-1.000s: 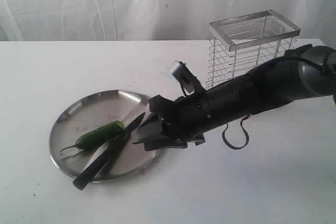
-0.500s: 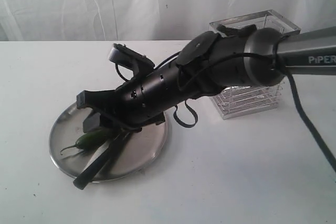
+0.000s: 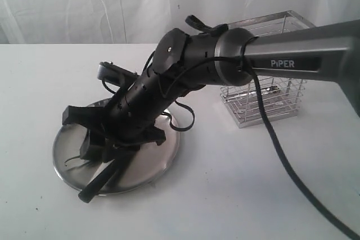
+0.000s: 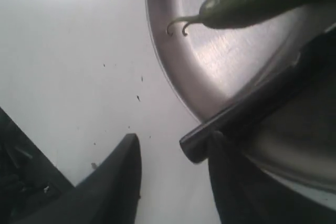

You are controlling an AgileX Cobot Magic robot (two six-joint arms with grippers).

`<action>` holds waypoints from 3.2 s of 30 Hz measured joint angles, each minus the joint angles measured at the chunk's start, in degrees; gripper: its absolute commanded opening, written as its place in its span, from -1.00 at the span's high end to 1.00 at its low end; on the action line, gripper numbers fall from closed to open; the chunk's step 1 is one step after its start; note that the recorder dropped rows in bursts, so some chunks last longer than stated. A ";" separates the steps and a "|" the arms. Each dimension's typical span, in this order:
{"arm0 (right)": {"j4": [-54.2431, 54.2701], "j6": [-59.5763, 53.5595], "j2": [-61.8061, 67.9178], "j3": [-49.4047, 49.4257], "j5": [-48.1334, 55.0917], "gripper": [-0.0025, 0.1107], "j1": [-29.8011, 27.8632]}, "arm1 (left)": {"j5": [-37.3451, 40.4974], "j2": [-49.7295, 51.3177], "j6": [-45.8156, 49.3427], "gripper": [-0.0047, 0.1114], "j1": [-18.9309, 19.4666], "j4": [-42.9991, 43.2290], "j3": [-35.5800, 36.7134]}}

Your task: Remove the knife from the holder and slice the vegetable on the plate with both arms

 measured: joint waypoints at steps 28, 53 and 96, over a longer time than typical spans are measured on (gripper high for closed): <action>15.33 -4.58 3.23 6.88 -2.00 0.03 -5.10 | 0.00 0.00 0.00 0.92 0.00 0.00 0.00; 16.94 -3.99 5.02 6.88 -9.63 -0.23 -1.69 | 0.00 0.00 0.00 0.92 0.00 0.00 0.00; 22.31 4.59 6.54 6.59 -18.31 0.96 0.00 | 0.00 0.00 0.00 0.92 0.00 0.00 0.00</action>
